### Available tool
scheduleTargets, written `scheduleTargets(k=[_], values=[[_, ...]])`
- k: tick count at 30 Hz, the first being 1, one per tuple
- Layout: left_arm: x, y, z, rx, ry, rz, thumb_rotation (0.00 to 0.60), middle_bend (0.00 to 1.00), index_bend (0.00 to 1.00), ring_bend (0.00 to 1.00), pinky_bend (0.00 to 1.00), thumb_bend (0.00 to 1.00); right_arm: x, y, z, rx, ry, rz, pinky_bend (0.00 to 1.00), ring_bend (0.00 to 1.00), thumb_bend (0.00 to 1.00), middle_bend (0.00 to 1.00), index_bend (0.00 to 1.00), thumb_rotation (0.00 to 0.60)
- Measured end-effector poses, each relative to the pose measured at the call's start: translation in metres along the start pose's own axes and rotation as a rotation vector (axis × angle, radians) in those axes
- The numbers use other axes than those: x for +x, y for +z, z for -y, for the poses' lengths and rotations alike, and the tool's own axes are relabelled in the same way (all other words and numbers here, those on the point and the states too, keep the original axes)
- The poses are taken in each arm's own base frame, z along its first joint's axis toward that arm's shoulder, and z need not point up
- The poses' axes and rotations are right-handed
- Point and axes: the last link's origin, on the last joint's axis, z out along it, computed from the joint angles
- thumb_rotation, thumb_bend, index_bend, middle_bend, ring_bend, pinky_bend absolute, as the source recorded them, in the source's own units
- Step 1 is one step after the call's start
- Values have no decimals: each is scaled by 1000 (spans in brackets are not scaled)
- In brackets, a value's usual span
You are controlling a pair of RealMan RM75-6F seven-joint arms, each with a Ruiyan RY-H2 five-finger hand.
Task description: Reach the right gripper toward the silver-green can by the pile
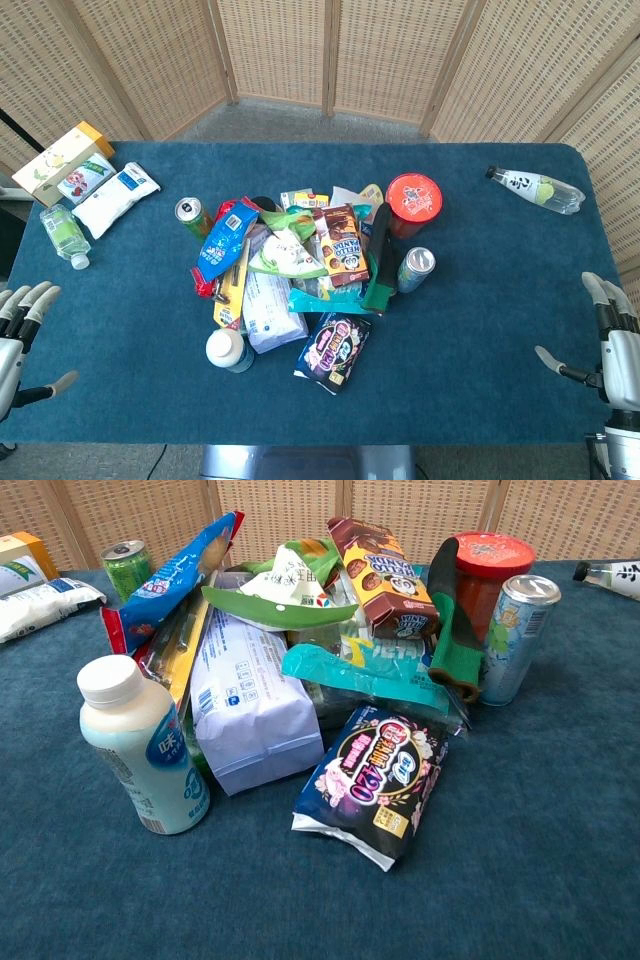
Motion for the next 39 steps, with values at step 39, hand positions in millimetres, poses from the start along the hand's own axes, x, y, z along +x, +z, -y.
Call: scheduleTargets(k=[39], values=[[-4, 8, 5, 49, 0, -9, 600, 0, 48, 0, 0, 0, -144, 102, 24, -4, 325, 299, 0, 0, 0, 0, 0, 600]])
